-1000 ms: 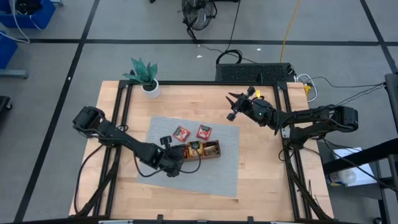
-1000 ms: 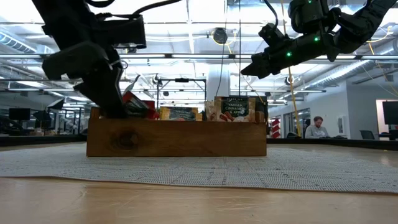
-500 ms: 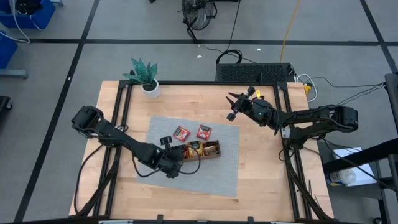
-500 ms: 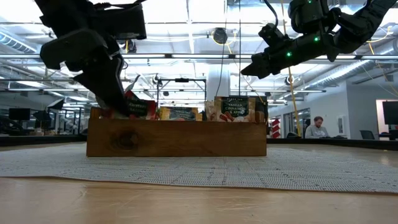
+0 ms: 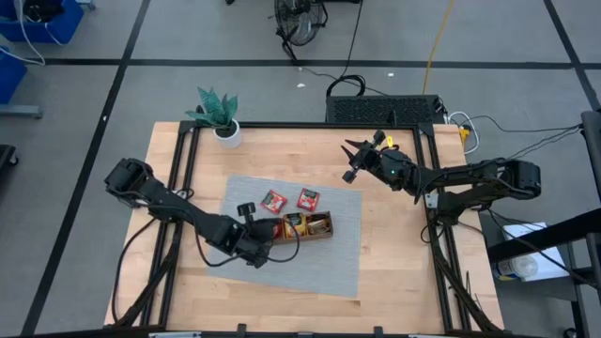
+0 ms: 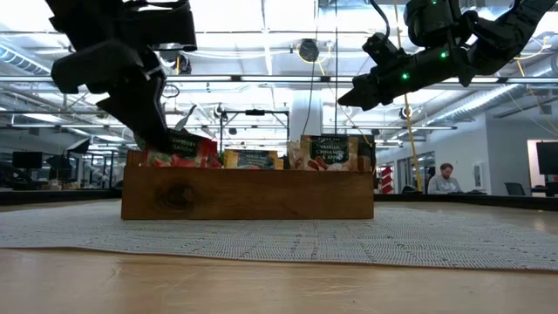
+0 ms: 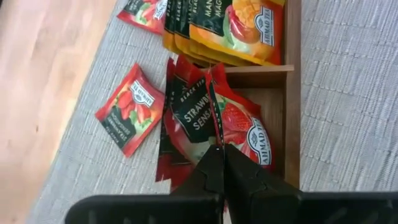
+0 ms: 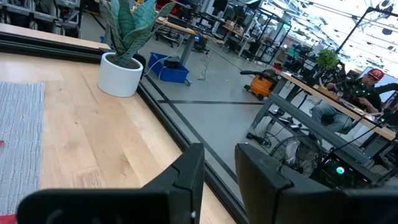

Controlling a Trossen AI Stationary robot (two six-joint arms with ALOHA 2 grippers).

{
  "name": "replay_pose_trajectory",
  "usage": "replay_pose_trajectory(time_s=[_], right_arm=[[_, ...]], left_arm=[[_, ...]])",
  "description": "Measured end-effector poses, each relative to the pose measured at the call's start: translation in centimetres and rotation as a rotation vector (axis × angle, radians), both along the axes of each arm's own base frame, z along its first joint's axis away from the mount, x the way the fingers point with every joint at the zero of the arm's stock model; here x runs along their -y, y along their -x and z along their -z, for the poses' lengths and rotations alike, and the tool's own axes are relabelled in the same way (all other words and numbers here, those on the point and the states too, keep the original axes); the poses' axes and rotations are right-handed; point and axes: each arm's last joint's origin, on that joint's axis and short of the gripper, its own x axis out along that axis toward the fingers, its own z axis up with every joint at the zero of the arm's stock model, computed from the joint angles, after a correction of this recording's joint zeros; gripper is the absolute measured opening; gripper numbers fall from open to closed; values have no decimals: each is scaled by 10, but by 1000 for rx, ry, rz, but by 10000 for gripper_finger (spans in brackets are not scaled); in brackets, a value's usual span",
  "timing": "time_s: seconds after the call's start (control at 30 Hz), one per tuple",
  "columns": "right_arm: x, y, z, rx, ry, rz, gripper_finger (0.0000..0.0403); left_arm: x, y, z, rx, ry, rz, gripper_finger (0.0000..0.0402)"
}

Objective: Pick & Place Tea
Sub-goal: Put the red tea bag into the left compartment of the wood organizer

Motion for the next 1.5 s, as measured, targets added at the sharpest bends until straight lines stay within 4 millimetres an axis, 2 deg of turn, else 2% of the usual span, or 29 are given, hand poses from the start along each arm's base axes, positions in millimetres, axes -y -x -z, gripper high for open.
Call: replay_pose_trajectory(time_s=[0.13, 0.67, 0.83, 0.97, 1.1, 1.2, 1.3, 1.37, 1.43, 1.5], right_arm=[[0, 0, 0, 0, 0, 0, 77], [0, 0, 1, -7, -2, 0, 77], [0, 0, 1, -7, -2, 0, 77], [0, 0, 1, -7, -2, 0, 77], [0, 0, 2, -17, -4, 0, 77], [0, 0, 3, -38, 2, -1, 81], [0, 0, 3, -54, 13, -3, 90], [0, 0, 3, -58, 20, -4, 97], [0, 0, 3, -63, 25, -5, 104], [0, 0, 3, -64, 28, -5, 111]], left_arm=[[-1, -1, 0, 6, 29, -20, 13], [-3, -2, -2, 44, -42, -44, 130], [2, -12, -19, 86, -37, -3, 153], [7, -18, -35, 94, -59, 58, 156], [3, -14, -49, 77, -144, -31, 157], [-15, -7, -54, 5, -180, -181, 157], [-52, -3, -53, -175, -83, -362, 158], [-78, -5, -52, -232, -18, -451, 165], [-101, -12, -51, -247, 28, -437, 179], [-120, -22, -51, -224, 97, -345, 196]])
